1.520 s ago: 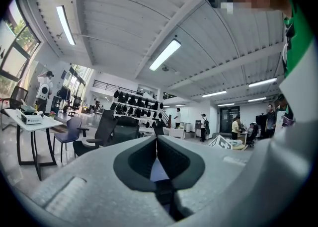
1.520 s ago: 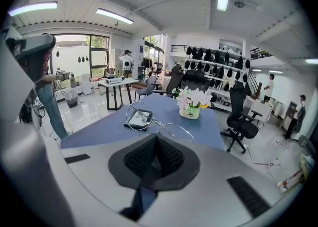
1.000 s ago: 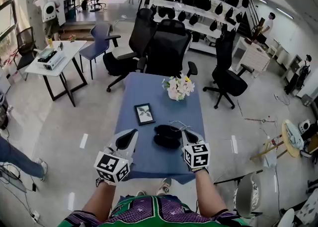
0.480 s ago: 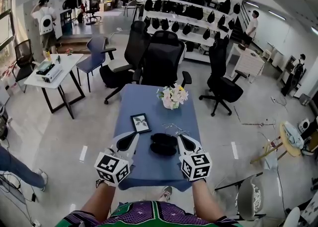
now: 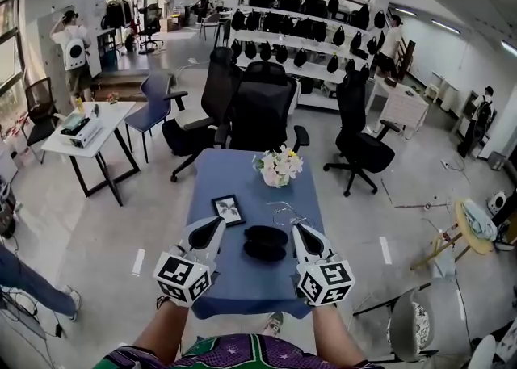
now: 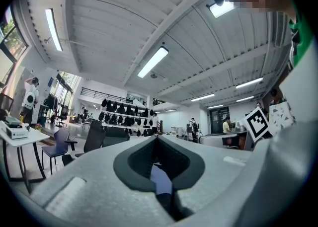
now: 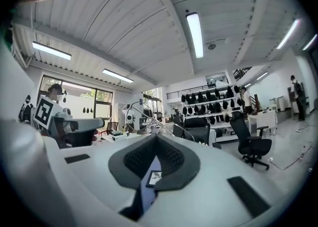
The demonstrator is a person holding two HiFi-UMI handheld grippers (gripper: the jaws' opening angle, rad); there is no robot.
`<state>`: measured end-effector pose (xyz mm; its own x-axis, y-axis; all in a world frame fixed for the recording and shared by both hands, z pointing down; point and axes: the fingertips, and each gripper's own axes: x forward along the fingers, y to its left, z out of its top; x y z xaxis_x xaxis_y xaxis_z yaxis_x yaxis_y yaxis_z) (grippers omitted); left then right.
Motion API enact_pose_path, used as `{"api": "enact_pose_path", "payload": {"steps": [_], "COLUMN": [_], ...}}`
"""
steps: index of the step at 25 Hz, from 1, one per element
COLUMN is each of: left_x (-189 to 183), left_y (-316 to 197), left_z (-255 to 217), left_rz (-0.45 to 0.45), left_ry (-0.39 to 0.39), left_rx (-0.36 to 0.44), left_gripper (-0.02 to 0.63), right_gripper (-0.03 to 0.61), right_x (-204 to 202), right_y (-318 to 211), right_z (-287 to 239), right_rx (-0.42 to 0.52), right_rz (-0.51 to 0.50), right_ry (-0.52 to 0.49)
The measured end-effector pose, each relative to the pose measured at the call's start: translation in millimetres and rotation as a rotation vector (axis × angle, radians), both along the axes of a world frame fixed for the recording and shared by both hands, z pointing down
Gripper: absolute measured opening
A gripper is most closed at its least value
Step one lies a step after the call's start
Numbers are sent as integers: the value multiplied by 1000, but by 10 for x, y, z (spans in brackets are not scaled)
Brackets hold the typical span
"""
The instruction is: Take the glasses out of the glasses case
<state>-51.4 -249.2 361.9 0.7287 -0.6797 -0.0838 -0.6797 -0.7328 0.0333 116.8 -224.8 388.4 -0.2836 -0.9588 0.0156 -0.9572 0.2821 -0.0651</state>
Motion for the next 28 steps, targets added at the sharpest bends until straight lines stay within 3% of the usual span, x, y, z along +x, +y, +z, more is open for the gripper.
{"api": "enact_pose_path", "payload": {"steps": [12, 28], "left_x": [-231, -311], "left_y": [5, 77], "left_z": [-124, -112], "left_rz": [-64, -86], "left_ry": [62, 78], "left_rx": [24, 13], "left_gripper": [17, 16], "right_gripper": [5, 5], "right_x": [276, 223], "right_y": [135, 132], "right_z": [-165, -168], "right_rx": [62, 48], "right_rz": [101, 92], "right_ry": [-13, 30]}}
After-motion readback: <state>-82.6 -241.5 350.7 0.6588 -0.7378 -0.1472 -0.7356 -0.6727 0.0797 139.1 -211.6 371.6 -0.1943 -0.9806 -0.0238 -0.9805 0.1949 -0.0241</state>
